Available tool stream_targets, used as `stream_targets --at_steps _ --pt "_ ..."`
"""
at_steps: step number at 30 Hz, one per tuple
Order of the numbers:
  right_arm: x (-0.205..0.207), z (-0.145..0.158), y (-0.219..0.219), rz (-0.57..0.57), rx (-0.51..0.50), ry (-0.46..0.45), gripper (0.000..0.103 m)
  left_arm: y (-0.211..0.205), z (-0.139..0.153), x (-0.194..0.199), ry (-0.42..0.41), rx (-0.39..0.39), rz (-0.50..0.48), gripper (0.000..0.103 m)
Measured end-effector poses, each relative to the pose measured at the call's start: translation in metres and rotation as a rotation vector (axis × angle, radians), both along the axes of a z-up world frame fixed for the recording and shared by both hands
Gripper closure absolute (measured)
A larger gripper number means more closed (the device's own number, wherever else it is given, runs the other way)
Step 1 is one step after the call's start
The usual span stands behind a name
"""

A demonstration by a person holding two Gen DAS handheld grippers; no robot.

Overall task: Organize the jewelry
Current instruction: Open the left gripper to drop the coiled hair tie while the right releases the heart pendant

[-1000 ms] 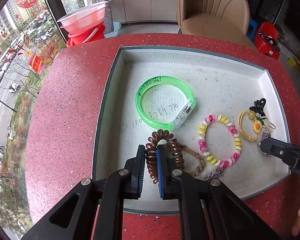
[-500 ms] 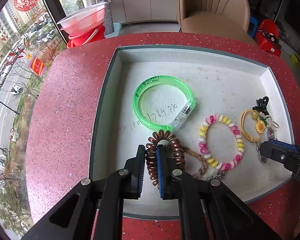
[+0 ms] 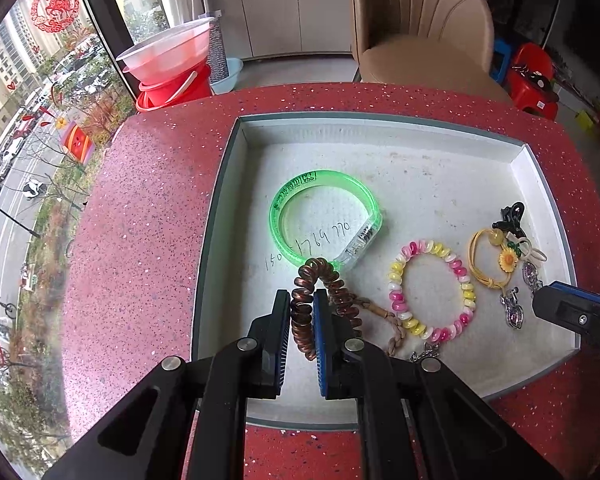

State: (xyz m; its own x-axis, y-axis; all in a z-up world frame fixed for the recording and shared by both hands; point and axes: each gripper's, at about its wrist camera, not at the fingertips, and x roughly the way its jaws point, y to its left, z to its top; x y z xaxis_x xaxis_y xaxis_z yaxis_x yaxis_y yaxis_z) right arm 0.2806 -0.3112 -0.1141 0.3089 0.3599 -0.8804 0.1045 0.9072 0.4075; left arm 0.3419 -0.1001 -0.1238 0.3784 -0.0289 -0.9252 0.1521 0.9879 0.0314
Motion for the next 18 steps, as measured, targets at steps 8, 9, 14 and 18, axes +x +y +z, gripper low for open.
stream_targets --at_steps 8,9,14,18 --pt "-0.005 0.009 -0.002 -0.01 -0.01 -0.015 0.059 0.0 0.002 0.001 0.005 -0.025 -0.017 0.073" --pt "-0.006 0.01 -0.002 -0.012 -0.011 -0.016 0.059 -0.001 0.002 0.001 0.009 -0.025 -0.021 0.073" --pt "-0.008 0.013 -0.004 -0.016 -0.015 -0.02 0.059 0.001 0.003 0.002 0.013 -0.032 -0.024 0.016" --pt "-0.01 0.015 -0.005 -0.022 -0.022 -0.023 0.059 0.002 0.015 -0.002 -0.034 -0.032 -0.023 0.0"
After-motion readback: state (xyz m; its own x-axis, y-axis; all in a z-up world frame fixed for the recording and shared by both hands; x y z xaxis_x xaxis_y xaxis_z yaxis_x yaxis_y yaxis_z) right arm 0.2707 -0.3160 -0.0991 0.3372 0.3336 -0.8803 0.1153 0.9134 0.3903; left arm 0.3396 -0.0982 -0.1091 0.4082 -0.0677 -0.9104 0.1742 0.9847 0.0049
